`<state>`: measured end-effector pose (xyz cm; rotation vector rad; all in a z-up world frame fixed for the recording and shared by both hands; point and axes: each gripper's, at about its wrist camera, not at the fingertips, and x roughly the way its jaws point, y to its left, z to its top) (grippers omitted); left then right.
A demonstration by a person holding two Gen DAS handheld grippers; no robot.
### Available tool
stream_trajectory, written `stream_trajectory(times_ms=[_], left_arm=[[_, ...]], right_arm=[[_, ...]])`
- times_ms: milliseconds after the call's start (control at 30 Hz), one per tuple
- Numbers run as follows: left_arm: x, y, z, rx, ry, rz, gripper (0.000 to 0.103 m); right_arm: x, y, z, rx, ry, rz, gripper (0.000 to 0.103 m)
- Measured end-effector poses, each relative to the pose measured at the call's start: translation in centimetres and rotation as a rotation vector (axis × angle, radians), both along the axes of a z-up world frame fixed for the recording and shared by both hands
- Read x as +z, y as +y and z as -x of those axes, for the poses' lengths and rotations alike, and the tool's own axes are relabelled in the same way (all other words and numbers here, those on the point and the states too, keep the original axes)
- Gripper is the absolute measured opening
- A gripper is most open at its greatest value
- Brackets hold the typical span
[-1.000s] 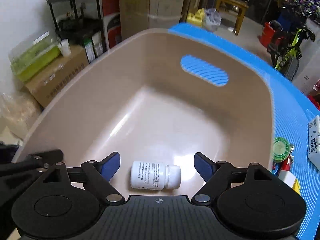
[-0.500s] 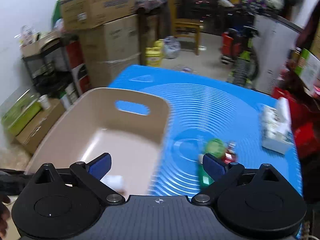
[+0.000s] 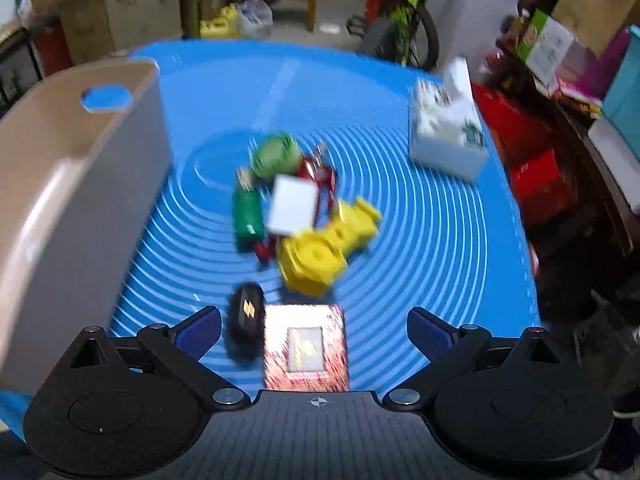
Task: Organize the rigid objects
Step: 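Grasp the red-patterned square box with the right gripper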
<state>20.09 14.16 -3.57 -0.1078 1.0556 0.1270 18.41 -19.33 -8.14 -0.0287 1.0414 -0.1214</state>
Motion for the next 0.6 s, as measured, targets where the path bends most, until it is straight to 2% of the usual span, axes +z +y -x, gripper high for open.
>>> stream_trajectory(times_ms=[167, 367, 400, 500, 600], left_arm=[[0.0, 0.1, 0.0, 0.001, 0.000, 0.001, 0.012], [0.0, 0.1, 0.0, 0.000, 0.000, 0.000, 0.012], [0.1, 0.1, 0.0, 0.000, 0.000, 0.000, 0.012], [0.0, 0.1, 0.0, 0.000, 0.000, 0.001, 0.012], [0.1, 0.1, 0.0, 0.000, 0.000, 0.001, 0.012]], right_arm=[[-2.3, 0.0, 0.3, 0.002, 0.043, -0.010, 0.097], [-4.1, 0.4, 0.1, 0.018, 0.065, -0.031, 0.089], [-4.2, 0.4, 0.1, 0.023, 0.066, -0.036, 0.085], [-4.4, 0.3, 0.0, 0.026, 0.072, -0.046, 0.062], [-4.2, -0.2, 0.4, 0.014, 0.059, -0.070, 0.061]])
